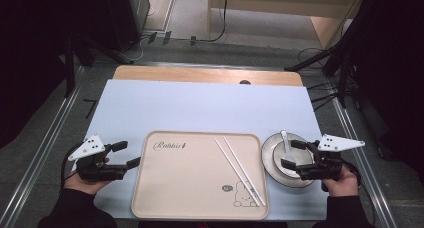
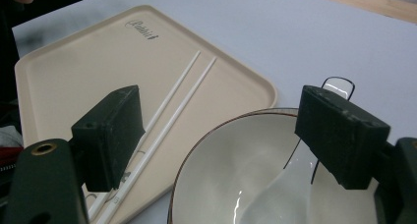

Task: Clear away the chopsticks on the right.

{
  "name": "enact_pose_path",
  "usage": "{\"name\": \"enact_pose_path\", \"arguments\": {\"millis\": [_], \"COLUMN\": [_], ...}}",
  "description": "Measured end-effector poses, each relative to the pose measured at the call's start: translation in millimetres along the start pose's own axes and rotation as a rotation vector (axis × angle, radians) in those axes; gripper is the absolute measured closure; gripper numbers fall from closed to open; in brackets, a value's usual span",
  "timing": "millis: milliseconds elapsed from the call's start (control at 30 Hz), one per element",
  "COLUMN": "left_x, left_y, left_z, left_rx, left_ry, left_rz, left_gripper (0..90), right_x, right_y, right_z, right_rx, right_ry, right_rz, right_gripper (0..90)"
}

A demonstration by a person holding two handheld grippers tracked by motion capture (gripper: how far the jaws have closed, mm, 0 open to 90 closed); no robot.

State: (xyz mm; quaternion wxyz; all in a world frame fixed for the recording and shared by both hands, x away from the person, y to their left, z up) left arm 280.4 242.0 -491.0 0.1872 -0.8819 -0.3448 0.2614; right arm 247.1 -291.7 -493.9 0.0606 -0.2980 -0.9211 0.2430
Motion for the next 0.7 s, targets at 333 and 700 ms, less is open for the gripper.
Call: {"name": "enact_pose_path", "arguments": {"millis": [333, 700], "left_x": [-0.2, -1.0], "left_y": [0.4, 1.0], "left_z": [-0.4, -0.3], "left_rx": [0.0, 0.001], "left_ry": [0.001, 0.0], "left_rz": [0.002, 0.007], "left_gripper": [23.7, 23.7], "right_x": [0.2, -0.9], "right_y": [-0.8, -2.4], "right_z": [-1.1, -0.2], "right_rx": [0.001, 0.0], "right_ry": [-0.006, 0.006], "right_rz": [0.013, 0.02], "right_gripper": [18.9, 18.9]}}
Point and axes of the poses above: each handheld gripper's, and its own axes: y roughly forward along the jaws, z roughly out of its underside, x roughly to its left, the point moved 5 cm from there along y, roughly forward along the jaws, and after that the axes turned 14 degrees about -y, right-handed, at the moved point
